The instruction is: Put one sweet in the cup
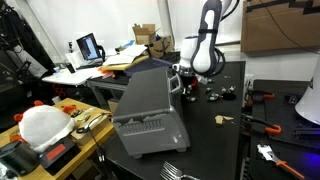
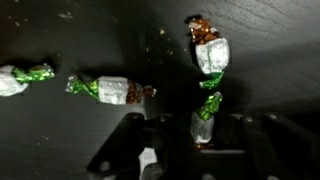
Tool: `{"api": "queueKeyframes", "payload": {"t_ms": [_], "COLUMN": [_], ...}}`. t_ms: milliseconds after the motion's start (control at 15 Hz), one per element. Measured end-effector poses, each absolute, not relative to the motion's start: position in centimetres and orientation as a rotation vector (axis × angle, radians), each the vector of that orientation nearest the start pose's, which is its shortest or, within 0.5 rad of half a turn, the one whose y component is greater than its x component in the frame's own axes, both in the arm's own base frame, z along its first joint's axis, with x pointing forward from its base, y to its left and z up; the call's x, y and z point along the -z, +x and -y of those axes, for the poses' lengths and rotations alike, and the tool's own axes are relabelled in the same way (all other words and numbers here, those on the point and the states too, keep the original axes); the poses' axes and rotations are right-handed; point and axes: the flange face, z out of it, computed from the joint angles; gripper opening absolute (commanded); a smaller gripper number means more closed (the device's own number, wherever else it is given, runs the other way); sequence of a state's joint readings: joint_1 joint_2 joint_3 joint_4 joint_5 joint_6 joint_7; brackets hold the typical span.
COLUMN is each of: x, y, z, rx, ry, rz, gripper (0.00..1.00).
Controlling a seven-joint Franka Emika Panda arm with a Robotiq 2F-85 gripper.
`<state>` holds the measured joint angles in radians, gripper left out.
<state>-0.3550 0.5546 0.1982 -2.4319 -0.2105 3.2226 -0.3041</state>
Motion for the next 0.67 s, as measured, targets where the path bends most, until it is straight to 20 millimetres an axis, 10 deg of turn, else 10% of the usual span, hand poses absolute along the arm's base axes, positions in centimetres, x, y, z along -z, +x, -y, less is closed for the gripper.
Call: {"api": "queueKeyframes", "payload": {"t_ms": [667], "x": [-14.5], "y": [46.8], "z": [1.1], "rx": [0.419], "ry": [-3.086], "rz": [0.571], "gripper": [0.02]}}
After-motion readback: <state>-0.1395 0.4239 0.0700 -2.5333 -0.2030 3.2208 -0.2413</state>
